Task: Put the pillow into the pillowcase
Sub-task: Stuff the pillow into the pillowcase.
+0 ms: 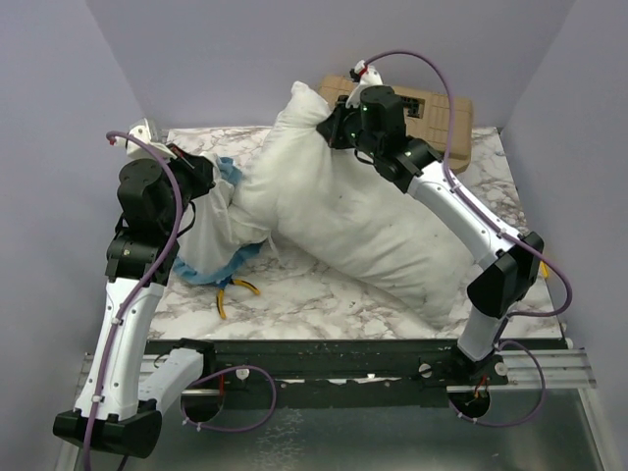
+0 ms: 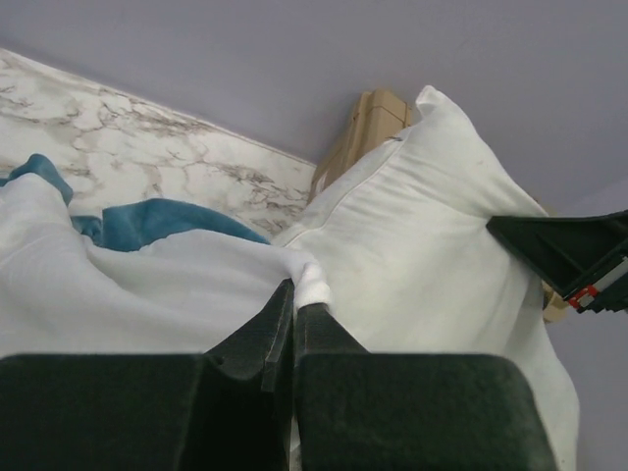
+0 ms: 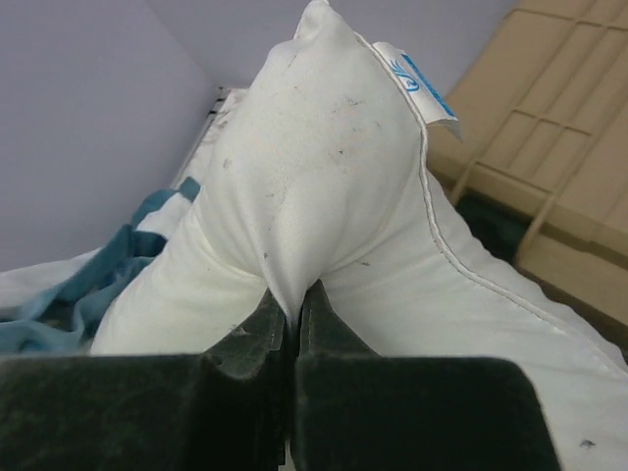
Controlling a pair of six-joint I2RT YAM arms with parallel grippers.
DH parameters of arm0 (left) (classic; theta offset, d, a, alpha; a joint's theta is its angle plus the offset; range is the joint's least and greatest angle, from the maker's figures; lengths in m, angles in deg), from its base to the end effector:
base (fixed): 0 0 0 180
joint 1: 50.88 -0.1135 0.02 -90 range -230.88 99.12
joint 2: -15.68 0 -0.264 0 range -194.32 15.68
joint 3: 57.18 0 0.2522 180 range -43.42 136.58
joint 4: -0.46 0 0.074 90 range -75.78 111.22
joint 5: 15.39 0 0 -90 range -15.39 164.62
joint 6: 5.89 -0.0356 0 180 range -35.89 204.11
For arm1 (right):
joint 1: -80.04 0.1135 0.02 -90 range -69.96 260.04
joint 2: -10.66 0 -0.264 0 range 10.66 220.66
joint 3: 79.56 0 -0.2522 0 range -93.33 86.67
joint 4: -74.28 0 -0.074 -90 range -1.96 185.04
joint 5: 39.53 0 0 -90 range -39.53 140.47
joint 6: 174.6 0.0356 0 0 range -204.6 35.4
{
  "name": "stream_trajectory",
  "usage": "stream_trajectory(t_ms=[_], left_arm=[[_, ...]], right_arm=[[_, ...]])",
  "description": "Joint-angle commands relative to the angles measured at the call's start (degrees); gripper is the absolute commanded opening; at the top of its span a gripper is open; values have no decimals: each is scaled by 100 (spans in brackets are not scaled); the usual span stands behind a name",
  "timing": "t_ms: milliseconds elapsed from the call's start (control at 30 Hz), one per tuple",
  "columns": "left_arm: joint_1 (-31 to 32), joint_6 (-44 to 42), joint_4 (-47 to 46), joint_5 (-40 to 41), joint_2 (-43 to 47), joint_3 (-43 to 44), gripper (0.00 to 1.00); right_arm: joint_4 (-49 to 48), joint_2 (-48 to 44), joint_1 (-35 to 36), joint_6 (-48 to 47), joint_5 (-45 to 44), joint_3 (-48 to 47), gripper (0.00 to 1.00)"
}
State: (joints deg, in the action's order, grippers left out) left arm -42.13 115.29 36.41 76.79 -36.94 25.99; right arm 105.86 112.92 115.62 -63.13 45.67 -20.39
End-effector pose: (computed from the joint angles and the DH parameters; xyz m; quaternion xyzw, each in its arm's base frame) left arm 0.1840 -0.0270 0.4412 -0.1564 0.7229 -0.2165 0.6373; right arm 0.3448 0.2430 0.4272 -0.0702 0.7793 0.2682 0.5621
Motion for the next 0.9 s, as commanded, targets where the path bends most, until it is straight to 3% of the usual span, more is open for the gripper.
stream_trajectory(t_ms=[0, 100, 533, 700, 867], left_arm=[[21, 362, -593, -447, -98, 67, 0], [21, 374, -680, -516, -213, 170, 0], [22, 843, -755, -870, -165, 53, 0], [86, 1201, -1062, -1068, -300, 56, 0], [400, 1469, -1401, -975, -451, -11, 0]], right_arm=[[-859, -36, 376, 364, 790, 36, 0], [-942, -103, 479, 359, 569, 259, 0], [-1890, -545, 484, 102, -2148, 184, 0], [-2195, -479, 485, 282, -2305, -73, 0], [-2191, -388, 494, 762, -1784, -150, 0]])
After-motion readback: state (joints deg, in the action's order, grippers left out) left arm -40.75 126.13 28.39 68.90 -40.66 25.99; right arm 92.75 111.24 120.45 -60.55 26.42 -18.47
